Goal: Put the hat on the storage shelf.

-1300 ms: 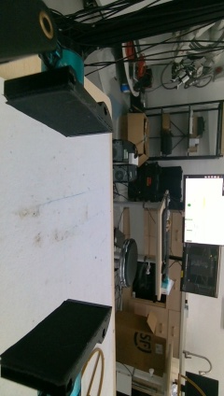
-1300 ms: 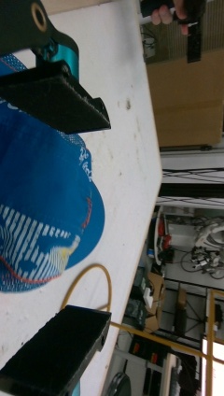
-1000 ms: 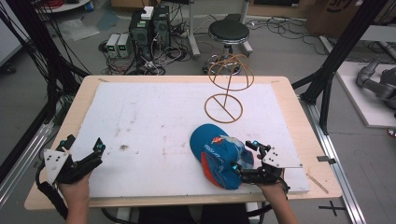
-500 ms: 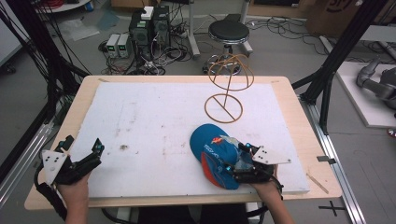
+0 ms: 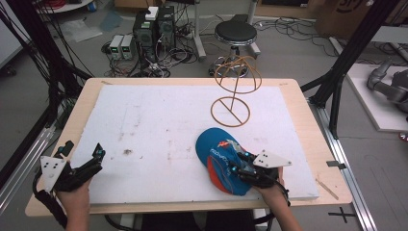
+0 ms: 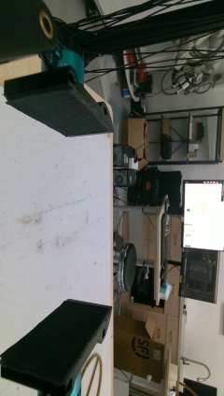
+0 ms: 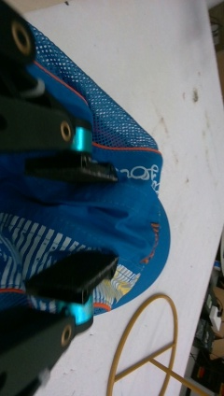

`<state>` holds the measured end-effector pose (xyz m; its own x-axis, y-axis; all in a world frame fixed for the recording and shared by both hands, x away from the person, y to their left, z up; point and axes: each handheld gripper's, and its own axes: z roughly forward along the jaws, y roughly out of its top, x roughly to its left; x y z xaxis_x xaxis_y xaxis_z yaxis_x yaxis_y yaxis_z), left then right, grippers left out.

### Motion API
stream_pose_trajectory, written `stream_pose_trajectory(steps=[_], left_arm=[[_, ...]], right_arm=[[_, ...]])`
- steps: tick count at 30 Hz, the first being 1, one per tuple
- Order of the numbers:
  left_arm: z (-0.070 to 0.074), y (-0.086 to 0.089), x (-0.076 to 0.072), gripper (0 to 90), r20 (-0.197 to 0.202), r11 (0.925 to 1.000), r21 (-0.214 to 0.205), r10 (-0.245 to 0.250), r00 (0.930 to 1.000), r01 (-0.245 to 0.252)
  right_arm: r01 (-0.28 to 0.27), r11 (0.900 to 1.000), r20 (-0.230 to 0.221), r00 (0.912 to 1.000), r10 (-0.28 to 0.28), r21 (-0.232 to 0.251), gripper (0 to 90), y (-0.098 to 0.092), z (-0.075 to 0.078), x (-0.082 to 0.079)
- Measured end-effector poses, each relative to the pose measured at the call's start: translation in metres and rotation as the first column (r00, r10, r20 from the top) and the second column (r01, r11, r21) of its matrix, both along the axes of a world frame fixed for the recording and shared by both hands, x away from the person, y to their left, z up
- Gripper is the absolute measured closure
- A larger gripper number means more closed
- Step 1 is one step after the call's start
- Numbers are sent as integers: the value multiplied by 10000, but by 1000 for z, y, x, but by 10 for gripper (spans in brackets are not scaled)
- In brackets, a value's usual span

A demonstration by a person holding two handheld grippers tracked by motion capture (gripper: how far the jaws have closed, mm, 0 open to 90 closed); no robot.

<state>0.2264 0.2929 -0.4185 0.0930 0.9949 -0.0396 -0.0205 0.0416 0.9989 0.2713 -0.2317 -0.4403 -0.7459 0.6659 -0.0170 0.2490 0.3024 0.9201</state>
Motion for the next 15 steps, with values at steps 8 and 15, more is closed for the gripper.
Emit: stream_pose_trajectory(steps=[8, 15], left_arm=[[0, 0, 0, 115, -9, 10000, -13, -18, 10000, 18], [0, 0, 0, 116, -11, 10000, -4, -8, 10000, 8]], right_arm=[[161, 9992, -208, 9996, -169, -366, 850, -1, 2, 2], [521, 9986, 309, 9981, -525, 130, 880, -5, 9, -1]])
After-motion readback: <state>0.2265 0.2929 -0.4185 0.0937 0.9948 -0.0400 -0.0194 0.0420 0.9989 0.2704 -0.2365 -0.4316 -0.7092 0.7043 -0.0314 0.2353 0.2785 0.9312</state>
